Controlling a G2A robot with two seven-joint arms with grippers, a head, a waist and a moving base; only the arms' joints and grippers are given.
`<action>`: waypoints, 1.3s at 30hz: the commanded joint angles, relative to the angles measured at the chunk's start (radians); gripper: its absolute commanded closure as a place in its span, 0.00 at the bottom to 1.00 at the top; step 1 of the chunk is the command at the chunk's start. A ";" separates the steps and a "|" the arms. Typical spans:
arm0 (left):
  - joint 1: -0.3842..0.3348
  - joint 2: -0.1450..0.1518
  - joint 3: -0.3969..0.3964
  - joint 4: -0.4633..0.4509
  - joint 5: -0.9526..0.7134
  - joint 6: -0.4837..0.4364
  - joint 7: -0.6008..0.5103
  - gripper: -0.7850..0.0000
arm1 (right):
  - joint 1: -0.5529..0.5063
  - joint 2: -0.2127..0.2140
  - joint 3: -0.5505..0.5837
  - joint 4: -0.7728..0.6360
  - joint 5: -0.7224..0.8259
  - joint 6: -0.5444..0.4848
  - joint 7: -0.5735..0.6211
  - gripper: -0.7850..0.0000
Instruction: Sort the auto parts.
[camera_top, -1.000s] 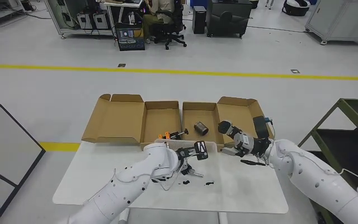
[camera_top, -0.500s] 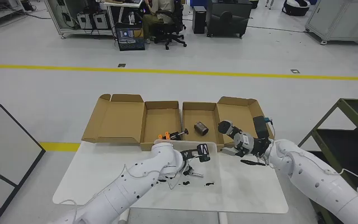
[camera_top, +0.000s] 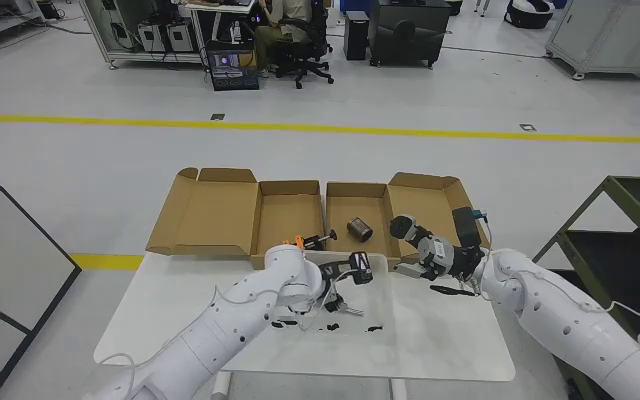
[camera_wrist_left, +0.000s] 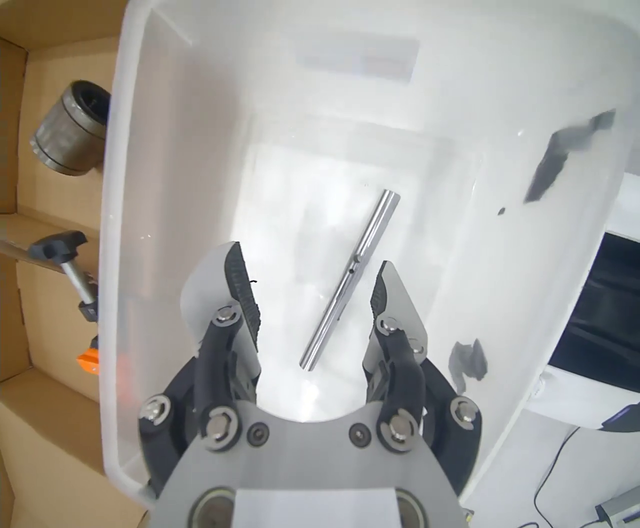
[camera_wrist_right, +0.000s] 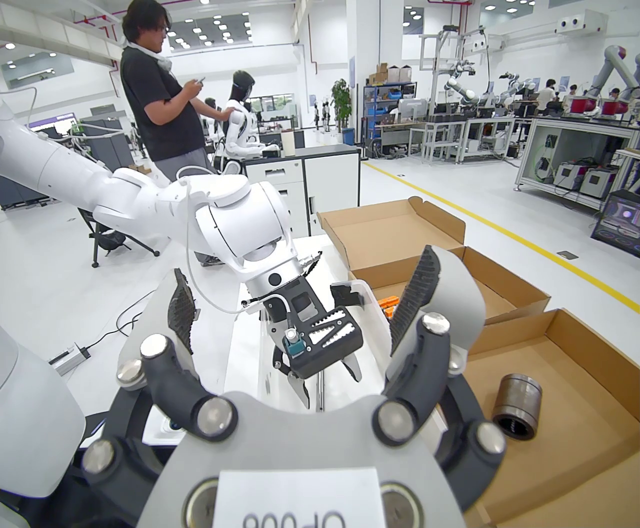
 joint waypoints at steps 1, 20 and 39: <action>0.001 -0.001 0.003 0.012 -0.005 -0.010 -0.006 0.49 | 0.000 0.000 0.000 0.000 0.000 0.000 0.000 0.00; -0.064 -0.066 0.103 0.174 -0.020 -0.019 0.010 0.18 | 0.000 0.000 0.000 0.000 0.000 0.000 0.000 0.00; -0.110 -0.120 0.136 0.311 -0.015 0.011 0.053 0.63 | 0.000 0.000 0.000 0.000 0.000 0.000 0.000 0.00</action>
